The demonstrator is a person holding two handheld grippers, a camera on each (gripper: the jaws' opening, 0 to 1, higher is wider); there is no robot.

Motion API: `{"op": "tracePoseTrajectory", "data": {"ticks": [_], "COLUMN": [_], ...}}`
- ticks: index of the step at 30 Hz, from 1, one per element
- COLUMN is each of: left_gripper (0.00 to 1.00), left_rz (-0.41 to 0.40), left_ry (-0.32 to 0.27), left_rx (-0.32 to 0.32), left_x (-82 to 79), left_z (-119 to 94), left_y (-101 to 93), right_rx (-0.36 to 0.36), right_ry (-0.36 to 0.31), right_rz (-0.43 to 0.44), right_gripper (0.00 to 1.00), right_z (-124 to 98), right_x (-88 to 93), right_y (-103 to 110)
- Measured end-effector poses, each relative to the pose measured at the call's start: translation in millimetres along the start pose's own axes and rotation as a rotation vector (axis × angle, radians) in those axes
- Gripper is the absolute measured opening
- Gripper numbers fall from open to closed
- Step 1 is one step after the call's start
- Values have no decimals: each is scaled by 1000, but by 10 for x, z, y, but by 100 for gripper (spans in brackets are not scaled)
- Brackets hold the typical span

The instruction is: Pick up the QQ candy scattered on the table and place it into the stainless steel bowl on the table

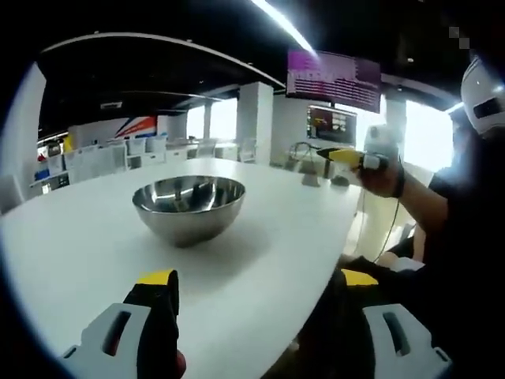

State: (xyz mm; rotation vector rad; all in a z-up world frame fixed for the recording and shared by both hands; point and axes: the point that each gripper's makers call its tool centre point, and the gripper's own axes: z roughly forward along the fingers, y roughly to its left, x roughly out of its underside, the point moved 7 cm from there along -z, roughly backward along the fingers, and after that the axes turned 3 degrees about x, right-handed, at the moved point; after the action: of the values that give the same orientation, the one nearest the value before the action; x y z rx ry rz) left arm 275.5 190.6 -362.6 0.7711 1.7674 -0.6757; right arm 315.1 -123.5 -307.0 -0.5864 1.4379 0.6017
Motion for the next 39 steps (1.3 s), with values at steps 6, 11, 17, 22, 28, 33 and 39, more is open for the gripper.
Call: {"op": "tracePoseTrajectory", "data": {"ticks": [6,11,17,22,28,33,39], "left_gripper": [92,95,95,95,95,95,95], "left_rz": [7,28,91,81,164,190,188], "left_ry": [-21,-67,-134,-185,-199,-191,-199], "left_rx": [-8,-10,46,71,137,182,274], "left_x": [6,21,-33,-75,-134,-143,-127], "left_z": [11,67,222,377,622,820,1009], "left_y": [118,333,649,1003,1216,1359,1499], "right_rx": [-58,-129,-228,-284,-314,-379,-469], "right_ry": [16,31,84,86,103,132,113], "right_rz": [27,71,19,13,18,21,22], "right_gripper": [29,47,72,81,82,81,81], "right_z": [152,393,797,1103,1388,1552,1682], "right_x": [132,292,500,584,729,820,814], "right_y": [-38,-74,-189,-319,-487,-536,-518]}}
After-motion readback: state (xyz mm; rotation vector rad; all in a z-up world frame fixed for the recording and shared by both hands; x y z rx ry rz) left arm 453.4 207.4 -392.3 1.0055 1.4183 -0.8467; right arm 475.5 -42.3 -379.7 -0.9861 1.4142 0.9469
